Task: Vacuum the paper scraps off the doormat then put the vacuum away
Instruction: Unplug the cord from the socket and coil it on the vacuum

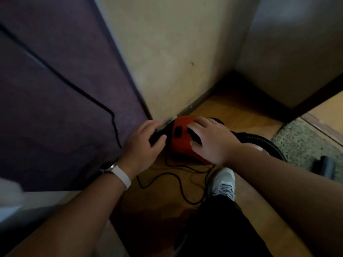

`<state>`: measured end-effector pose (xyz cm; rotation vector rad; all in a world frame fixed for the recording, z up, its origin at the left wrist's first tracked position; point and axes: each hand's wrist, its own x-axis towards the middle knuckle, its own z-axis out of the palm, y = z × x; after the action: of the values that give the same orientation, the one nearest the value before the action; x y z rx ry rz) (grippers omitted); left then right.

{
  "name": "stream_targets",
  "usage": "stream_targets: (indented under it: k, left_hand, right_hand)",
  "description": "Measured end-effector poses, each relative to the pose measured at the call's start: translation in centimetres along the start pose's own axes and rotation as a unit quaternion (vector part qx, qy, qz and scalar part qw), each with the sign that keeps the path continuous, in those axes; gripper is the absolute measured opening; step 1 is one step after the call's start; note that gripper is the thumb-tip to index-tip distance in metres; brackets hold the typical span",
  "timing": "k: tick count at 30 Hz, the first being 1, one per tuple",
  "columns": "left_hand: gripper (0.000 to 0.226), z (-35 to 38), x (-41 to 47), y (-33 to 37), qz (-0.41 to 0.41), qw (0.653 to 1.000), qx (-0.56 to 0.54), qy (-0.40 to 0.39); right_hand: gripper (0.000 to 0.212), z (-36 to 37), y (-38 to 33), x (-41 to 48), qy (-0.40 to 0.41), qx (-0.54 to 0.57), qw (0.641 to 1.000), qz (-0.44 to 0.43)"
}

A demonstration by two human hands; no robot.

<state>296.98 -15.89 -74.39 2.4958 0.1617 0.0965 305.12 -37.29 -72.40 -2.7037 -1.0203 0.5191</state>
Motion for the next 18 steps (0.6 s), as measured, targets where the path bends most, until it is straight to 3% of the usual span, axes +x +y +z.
stream_targets:
  k: [7,10,15,18]
  left_hand:
    - [0.038,-10.4,-3.9,1.1,0.043,0.982,0.102,0.15]
    - [0.034,-14.0,-5.0,1.7,0.043,0.969,0.098,0.221]
    - [0.051,-18.8,-3.4,4.0,-0.065,0.963,-0.025,0.259]
    - [0.035,-20.9,-1.0,5.8,-0.139,0.945,-0.152,0.253]
  right_hand:
    - [0.054,-6.4,-8.9,0.4,0.045,0.016,0.998,-0.04]
    - [0.058,-8.8,-12.9,1.0,0.059,0.054,0.995,-0.055]
    - [0.061,-11.9,-18.4,2.1,0.104,0.114,0.986,-0.058]
    - [0.047,-12.8,-20.7,3.1,0.088,0.126,0.987,-0.038]
